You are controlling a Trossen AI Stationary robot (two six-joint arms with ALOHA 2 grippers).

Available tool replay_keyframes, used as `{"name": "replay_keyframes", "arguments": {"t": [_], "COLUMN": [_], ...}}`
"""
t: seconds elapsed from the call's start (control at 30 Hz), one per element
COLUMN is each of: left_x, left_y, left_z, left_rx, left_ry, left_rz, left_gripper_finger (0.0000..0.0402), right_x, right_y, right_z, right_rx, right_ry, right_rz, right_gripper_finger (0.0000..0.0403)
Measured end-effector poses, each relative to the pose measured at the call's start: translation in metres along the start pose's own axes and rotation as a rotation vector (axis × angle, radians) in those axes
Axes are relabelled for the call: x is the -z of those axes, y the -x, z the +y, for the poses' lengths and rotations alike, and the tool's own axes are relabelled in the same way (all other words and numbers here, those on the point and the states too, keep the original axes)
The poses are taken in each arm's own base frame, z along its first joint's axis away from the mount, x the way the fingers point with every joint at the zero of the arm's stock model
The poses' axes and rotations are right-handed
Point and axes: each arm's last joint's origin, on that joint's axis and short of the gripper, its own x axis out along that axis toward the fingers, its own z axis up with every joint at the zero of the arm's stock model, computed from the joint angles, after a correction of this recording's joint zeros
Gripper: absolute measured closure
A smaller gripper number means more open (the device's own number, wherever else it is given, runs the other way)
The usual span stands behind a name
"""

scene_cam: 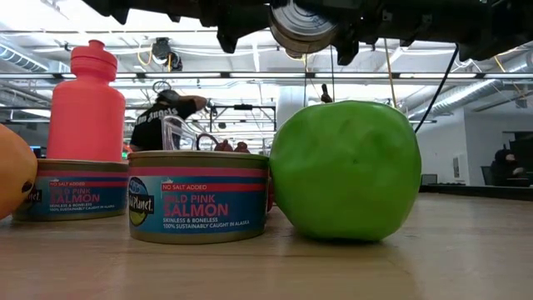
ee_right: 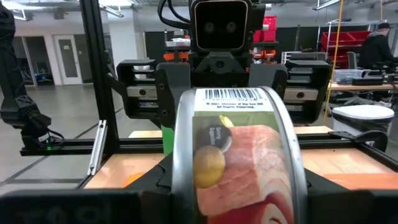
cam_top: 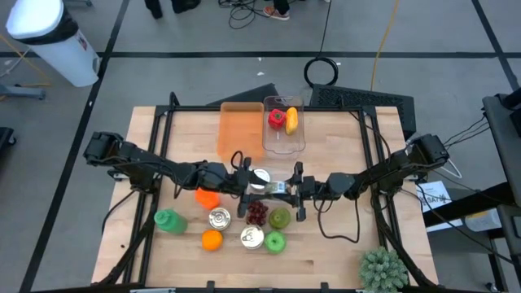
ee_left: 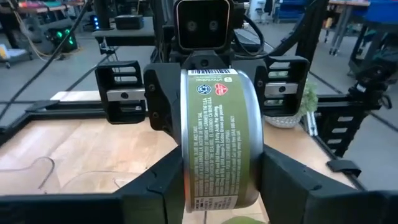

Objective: Pick & Place Food Item
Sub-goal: Put the green tuna can into the bottom transparent bin

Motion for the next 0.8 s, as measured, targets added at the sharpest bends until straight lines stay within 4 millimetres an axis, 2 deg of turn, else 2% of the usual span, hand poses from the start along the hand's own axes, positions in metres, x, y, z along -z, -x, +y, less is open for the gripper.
{"name": "replay_keyframes", "arguments": {"t": [0.13, 0.17, 0.37, 0.5, 0.57, 0.7, 0.8], "left_x": [-0.001, -0.001, -0.010, -0.013, -0.009, 0.010, 0.028], "left_y": [0.001, 0.002, 0.018, 0.034, 0.041, 0.045, 0.042], "left_z": [-0.006, -0.007, -0.012, -0.017, -0.018, -0.012, -0.008], "left_rx": [-0.025, -0.036, -0.165, -0.242, -0.306, -0.472, -0.486], "left_ry": [-0.056, -0.081, -0.189, -0.274, -0.333, -0.475, -0.525], "left_rz": [-0.002, 0.002, 0.059, 0.144, 0.226, 0.436, 0.565], "left_gripper_finger": [0.0233, 0.0233, 0.0233, 0.0233, 0.0233, 0.0233, 0.0234], "right_x": [0.002, 0.002, 0.002, -0.001, -0.001, -0.003, -0.002], "right_y": [0.000, 0.000, 0.000, 0.001, 0.002, 0.005, 0.004], "right_z": [0.000, 0.000, -0.001, -0.001, -0.002, 0.001, -0.001], "right_rx": [-0.005, -0.005, 0.013, 0.016, 0.015, -0.017, 0.008], "right_ry": [0.008, -0.013, -0.104, -0.096, -0.095, -0.090, -0.088], "right_rz": [0.019, 0.022, 0.022, 0.034, 0.053, 0.072, 0.078], "right_gripper_finger": [0.0276, 0.0260, 0.0095, 0.0023, 0.0010, 0.0019, 0.0023]}}
